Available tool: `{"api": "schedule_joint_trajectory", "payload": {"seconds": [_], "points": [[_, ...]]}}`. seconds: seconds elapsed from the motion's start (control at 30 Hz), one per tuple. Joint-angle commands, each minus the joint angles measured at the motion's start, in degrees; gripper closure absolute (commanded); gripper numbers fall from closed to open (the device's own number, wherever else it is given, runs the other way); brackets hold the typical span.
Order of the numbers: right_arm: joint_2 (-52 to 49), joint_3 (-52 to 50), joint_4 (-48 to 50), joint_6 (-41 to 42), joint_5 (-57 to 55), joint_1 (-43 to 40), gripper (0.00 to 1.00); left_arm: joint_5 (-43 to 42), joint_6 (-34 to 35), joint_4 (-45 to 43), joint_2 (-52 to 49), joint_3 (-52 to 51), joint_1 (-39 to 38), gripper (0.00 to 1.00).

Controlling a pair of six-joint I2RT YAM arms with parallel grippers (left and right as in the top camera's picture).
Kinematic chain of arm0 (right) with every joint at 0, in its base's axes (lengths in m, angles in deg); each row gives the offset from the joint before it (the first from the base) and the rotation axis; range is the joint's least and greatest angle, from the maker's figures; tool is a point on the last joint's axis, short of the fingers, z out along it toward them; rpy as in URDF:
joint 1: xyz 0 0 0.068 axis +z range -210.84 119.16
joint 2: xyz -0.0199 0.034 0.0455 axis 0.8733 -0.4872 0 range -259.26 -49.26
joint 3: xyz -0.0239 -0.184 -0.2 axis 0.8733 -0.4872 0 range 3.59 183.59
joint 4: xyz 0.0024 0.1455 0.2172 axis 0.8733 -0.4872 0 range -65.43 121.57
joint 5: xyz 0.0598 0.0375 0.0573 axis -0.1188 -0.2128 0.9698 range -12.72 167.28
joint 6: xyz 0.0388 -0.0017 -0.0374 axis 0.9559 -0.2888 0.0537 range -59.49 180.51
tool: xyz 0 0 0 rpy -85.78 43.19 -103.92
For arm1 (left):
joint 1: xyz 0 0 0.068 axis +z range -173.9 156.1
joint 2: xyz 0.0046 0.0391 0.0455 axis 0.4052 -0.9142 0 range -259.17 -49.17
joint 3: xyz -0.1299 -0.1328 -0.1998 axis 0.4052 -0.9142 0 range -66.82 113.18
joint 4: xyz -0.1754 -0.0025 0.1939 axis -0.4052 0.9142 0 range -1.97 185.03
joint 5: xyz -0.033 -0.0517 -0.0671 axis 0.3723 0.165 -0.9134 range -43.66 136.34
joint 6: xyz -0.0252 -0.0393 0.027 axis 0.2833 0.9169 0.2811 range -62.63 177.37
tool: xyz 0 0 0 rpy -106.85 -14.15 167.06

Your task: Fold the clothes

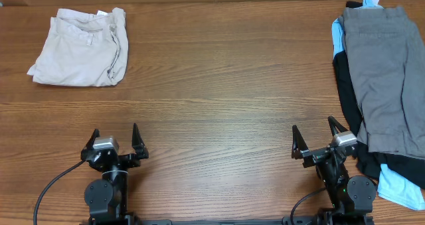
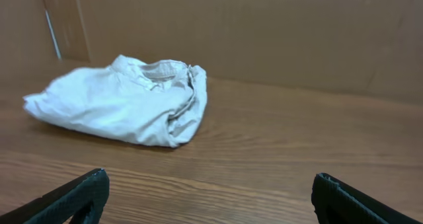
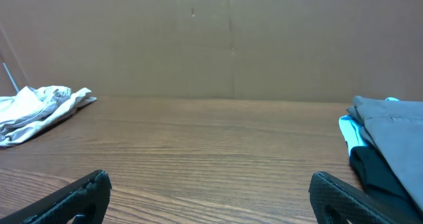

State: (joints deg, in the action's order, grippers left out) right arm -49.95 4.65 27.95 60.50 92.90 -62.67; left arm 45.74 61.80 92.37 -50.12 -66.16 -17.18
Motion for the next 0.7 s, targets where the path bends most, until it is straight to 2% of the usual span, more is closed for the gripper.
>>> {"api": "schedule_joint_trajectory", "payload": {"seconds": [0.0, 0.5, 0.67], "points": [[0.46, -0.59, 0.33, -0.26, -0.59, 0.26, 0.00, 1.25, -9.29, -0.07, 0.70, -0.39, -0.33, 0.00], [0.46, -0.59, 2.80, -0.22, -0.52, 0.26, 0.00, 0.96, -10.80, -0.07, 0.70, -0.39, -0.33, 0.00], [0.46, -0.59, 5.57, 0.24, 2.54, 0.26, 0.00, -4.20, -7.82, -0.37, 0.70, -0.37, -0.35, 0.00]]}}
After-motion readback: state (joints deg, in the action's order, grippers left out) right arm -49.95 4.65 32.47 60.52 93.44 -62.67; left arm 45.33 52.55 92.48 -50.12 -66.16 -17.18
